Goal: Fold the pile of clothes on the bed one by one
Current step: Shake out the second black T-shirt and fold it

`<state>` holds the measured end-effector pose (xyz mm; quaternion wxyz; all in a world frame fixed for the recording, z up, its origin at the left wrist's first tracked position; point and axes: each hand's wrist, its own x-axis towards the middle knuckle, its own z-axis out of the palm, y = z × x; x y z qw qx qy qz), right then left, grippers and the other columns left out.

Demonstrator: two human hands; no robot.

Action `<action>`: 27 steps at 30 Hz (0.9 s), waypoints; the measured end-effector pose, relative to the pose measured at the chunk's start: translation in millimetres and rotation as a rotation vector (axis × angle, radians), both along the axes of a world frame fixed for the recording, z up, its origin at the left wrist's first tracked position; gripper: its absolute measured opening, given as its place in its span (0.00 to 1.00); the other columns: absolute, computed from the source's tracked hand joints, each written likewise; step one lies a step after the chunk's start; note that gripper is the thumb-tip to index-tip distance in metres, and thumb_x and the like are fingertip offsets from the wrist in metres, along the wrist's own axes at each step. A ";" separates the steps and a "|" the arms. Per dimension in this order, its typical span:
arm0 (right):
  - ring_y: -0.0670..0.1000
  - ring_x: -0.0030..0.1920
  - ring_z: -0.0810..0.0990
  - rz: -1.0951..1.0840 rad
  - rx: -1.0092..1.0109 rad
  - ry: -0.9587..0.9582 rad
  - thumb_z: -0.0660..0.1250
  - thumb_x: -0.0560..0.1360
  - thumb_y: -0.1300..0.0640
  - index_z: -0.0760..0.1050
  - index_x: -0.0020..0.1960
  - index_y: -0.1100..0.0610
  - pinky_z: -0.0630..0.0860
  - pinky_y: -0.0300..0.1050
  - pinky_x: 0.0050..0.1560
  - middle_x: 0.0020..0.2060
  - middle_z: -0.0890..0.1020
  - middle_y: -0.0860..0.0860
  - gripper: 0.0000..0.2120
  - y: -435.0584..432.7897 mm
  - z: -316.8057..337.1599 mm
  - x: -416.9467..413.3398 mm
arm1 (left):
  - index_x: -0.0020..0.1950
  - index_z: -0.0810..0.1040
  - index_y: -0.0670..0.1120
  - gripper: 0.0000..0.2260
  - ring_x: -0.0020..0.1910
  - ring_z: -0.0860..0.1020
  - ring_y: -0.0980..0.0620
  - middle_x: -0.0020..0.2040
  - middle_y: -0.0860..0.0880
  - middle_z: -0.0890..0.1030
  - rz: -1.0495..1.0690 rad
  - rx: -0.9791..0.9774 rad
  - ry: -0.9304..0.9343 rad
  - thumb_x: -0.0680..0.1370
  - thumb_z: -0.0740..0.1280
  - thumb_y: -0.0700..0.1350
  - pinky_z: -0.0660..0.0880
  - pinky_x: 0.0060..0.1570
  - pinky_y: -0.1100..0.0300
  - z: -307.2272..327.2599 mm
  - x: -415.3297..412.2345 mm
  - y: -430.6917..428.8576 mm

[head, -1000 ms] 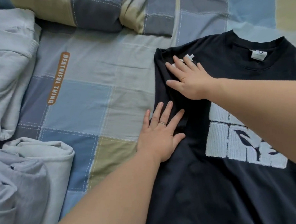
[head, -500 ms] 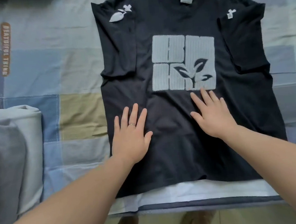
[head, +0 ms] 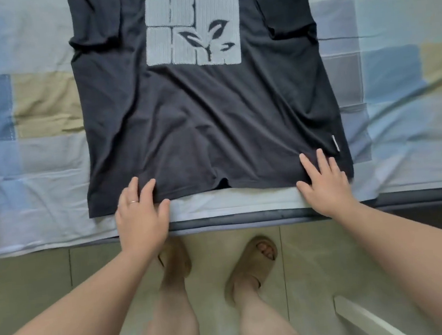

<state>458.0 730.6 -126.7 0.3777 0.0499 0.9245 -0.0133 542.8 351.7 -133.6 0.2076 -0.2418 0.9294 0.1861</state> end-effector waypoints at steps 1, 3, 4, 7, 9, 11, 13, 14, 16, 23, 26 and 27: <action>0.57 0.81 0.42 -0.097 -0.023 0.017 0.56 0.82 0.42 0.42 0.81 0.42 0.49 0.62 0.78 0.81 0.40 0.51 0.34 6.1 1.5 3.1 | 0.74 0.70 0.49 0.24 0.76 0.59 0.39 0.79 0.44 0.61 0.127 0.017 0.011 0.79 0.69 0.52 0.61 0.71 0.42 2.7 1.8 3.1; 0.60 0.80 0.45 -0.324 -0.101 0.086 0.59 0.81 0.44 0.42 0.82 0.45 0.49 0.60 0.78 0.82 0.42 0.54 0.36 12.7 3.0 6.7 | 0.69 0.72 0.45 0.23 0.72 0.63 0.37 0.75 0.44 0.64 0.383 0.017 0.016 0.77 0.72 0.52 0.65 0.68 0.42 7.1 0.5 7.3; 0.61 0.80 0.46 -0.436 -0.139 0.139 0.61 0.81 0.45 0.42 0.82 0.45 0.51 0.59 0.78 0.81 0.42 0.54 0.38 14.0 3.0 7.8 | 0.68 0.71 0.43 0.25 0.71 0.65 0.37 0.73 0.43 0.64 0.513 0.022 0.027 0.76 0.73 0.51 0.65 0.67 0.43 7.3 -0.9 7.7; 0.63 0.79 0.50 -0.711 -0.173 0.314 0.67 0.79 0.48 0.44 0.82 0.45 0.55 0.59 0.75 0.82 0.45 0.53 0.42 11.4 2.5 2.6 | 0.71 0.67 0.42 0.33 0.70 0.69 0.40 0.74 0.43 0.63 0.969 0.108 0.114 0.73 0.77 0.52 0.66 0.68 0.49 4.2 -7.6 4.8; 0.62 0.78 0.52 -0.881 -0.170 0.357 0.69 0.77 0.48 0.43 0.82 0.44 0.56 0.60 0.74 0.81 0.48 0.53 0.44 8.8 1.0 -3.9 | 0.74 0.64 0.45 0.38 0.69 0.71 0.43 0.75 0.46 0.64 1.208 0.183 0.174 0.70 0.79 0.54 0.67 0.70 0.51 3.8 -13.5 2.8; 0.61 0.77 0.57 -0.983 -0.182 0.361 0.70 0.75 0.48 0.43 0.82 0.46 0.58 0.59 0.74 0.80 0.54 0.54 0.46 7.7 -0.8 -8.3 | 0.74 0.63 0.49 0.40 0.65 0.74 0.45 0.73 0.51 0.67 1.396 0.268 0.227 0.68 0.80 0.54 0.72 0.66 0.51 3.7 -22.9 -1.8; 0.58 0.73 0.66 -1.093 -0.245 0.392 0.73 0.74 0.50 0.47 0.82 0.48 0.63 0.54 0.72 0.77 0.60 0.55 0.46 11.3 -5.3 -13.4 | 0.70 0.65 0.52 0.39 0.55 0.79 0.49 0.65 0.55 0.70 1.596 0.356 0.265 0.65 0.81 0.55 0.79 0.53 0.54 5.5 -32.5 -11.5; 0.57 0.69 0.71 -1.177 -0.295 0.412 0.74 0.73 0.51 0.51 0.80 0.49 0.67 0.52 0.71 0.75 0.64 0.54 0.44 14.4 -6.5 -17.1 | 0.68 0.67 0.53 0.36 0.49 0.80 0.52 0.61 0.57 0.72 1.656 0.410 0.269 0.65 0.81 0.55 0.81 0.44 0.58 5.5 -34.7 -18.4; 0.54 0.60 0.79 -1.413 -0.425 0.403 0.76 0.72 0.53 0.63 0.74 0.54 0.77 0.52 0.63 0.68 0.75 0.53 0.35 21.9 -7.3 -24.7 | 0.65 0.74 0.53 0.25 0.42 0.82 0.58 0.57 0.60 0.79 1.706 0.629 0.252 0.71 0.79 0.53 0.80 0.34 0.64 1.5 -35.0 -32.2; 0.55 0.50 0.83 -1.770 -0.828 0.218 0.67 0.80 0.62 0.72 0.68 0.59 0.82 0.54 0.38 0.57 0.82 0.56 0.17 19.1 30.8 -30.3 | 0.65 0.75 0.50 0.13 0.45 0.82 0.57 0.52 0.54 0.82 1.640 0.968 0.193 0.81 0.69 0.47 0.79 0.34 0.61 20.3 -21.5 -57.3; 0.54 0.48 0.82 -1.794 -0.911 0.269 0.65 0.81 0.63 0.71 0.66 0.60 0.82 0.50 0.32 0.53 0.82 0.55 0.14 3.1 78.4 -27.1 | 0.65 0.74 0.49 0.13 0.44 0.83 0.56 0.51 0.53 0.83 1.609 0.985 0.174 0.81 0.69 0.46 0.79 0.34 0.61 57.1 -19.4 -64.1; 0.54 0.47 0.83 -1.786 -0.920 0.288 0.66 0.81 0.63 0.72 0.66 0.60 0.81 0.47 0.30 0.53 0.82 0.55 0.15 -1.1 91.6 -28.3 | 0.64 0.74 0.49 0.12 0.44 0.83 0.56 0.49 0.53 0.83 1.590 0.997 0.172 0.81 0.69 0.46 0.79 0.33 0.61 68.1 -20.6 -64.4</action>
